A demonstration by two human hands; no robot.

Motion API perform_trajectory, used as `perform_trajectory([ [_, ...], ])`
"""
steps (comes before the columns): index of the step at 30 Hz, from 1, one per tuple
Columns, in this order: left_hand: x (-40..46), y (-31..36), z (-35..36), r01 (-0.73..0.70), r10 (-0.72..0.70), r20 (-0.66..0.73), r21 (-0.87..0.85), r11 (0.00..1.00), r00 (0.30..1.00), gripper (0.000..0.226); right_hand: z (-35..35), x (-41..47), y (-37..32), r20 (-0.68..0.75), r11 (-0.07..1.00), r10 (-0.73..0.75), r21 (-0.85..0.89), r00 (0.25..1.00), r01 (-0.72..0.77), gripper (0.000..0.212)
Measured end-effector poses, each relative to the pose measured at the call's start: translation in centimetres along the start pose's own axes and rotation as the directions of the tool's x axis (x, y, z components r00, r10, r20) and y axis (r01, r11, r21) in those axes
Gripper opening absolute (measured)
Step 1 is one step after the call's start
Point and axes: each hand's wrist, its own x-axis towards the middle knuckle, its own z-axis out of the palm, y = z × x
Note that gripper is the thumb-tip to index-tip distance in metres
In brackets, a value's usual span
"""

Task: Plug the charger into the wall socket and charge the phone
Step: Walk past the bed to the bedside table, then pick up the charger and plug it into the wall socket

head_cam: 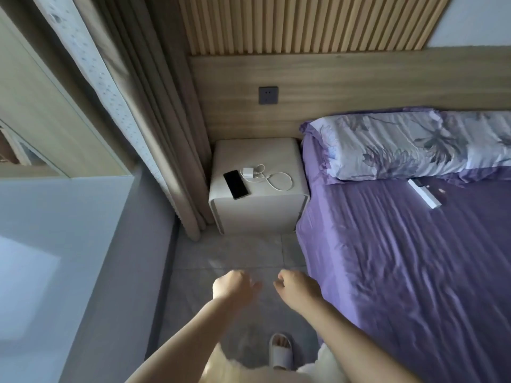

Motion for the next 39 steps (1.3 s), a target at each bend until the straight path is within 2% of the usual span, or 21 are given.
perform_trajectory([
  [7, 4.6, 1.6, -3.0, 0.064, -0.064, 0.006, -0.054, 0.996, 0.998, 0.033, -3.6, 6.1, -0.1, 0.021, 0.999, -0.028, 0.04, 0.999, 0.027, 0.026],
  [11, 8.2, 1.6, -4.7, 0.087, -0.086, 0.02, -0.076, 0.993, 0.996, 0.037, -5.1, 10.4, -0.5, 0.013, 1.0, -0.019, 0.02, 1.0, 0.019, 0.028],
  [17, 15.4, -0.1, -8.4, 0.01, -0.01, 0.06, 0.007, 1.0, 0.998, 0.033, -7.1, 16.8, -2.5, 0.011, 1.0, 0.025, -0.006, 1.0, -0.025, 0.026],
  [20, 19.3, -0.3, -11.0, 0.025, -0.023, 0.022, -0.052, 0.998, 0.999, 0.033, -9.2, 20.1, -3.6, -0.04, 0.998, 0.048, -0.026, 0.998, -0.049, 0.025],
  [22, 21.6, 0.0, -12.3, -0.02, 0.02, 0.004, -0.04, 0.999, 1.0, 0.034, -10.3, 22.1, -4.0, -0.069, 0.998, 0.067, -0.014, 0.995, -0.068, 0.025],
  [29, 27.5, 3.5, -14.6, -0.094, 0.097, 0.053, -0.055, 0.994, 0.994, 0.034, -13.5, 27.2, -3.3, -0.052, 0.988, 0.156, 0.024, 0.986, -0.155, 0.019],
  [33, 31.5, 5.8, -15.3, -0.079, 0.083, 0.094, -0.049, 0.996, 0.992, 0.038, -15.5, 31.2, -1.7, -0.044, 0.989, 0.15, 0.002, 0.988, -0.15, 0.022],
  [39, 36.4, 9.6, -16.8, -0.012, 0.021, 0.123, -0.076, 0.997, 0.992, 0.036, -18.3, 37.5, 1.3, -0.02, 0.998, 0.061, -0.029, 0.998, -0.061, 0.026],
])
